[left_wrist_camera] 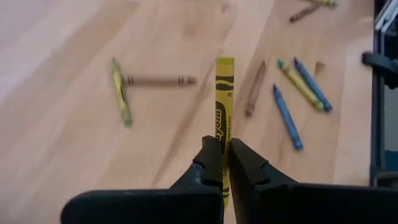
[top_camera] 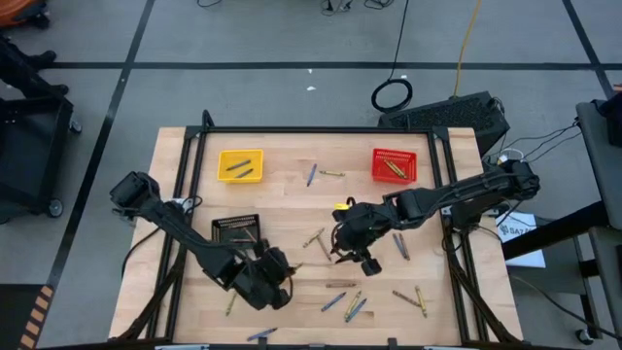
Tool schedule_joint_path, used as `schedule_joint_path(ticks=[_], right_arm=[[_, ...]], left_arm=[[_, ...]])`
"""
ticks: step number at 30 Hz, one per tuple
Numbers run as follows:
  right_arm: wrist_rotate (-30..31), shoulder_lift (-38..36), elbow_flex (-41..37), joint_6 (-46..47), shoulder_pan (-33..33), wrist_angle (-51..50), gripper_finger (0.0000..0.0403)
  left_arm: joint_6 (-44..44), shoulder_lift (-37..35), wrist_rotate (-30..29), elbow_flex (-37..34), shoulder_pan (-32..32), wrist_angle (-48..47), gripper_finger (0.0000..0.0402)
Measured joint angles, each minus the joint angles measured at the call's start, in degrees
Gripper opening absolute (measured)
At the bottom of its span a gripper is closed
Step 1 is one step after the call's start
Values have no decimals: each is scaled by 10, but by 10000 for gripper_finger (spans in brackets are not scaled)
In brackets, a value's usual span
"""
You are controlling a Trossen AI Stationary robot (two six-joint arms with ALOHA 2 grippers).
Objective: Sort crayons
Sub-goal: Put the green crayon into the red bin
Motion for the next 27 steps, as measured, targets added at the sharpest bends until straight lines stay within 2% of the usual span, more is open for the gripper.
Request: schedule_joint_path(ticks=[9,13,17,27], right_arm=[[6,0,0,18,4,72,116],[61,0,0,51,4,78,116],[78,0,0,55,5,63,116],[77,0,0,53,28,62,116]], left_arm=[[188,0,-13,0,33,126,0],[254,0,-14,0,41,180,0],[288,0,-14,0,40,193,0],[307,-1,-18,0,44,196,0]])
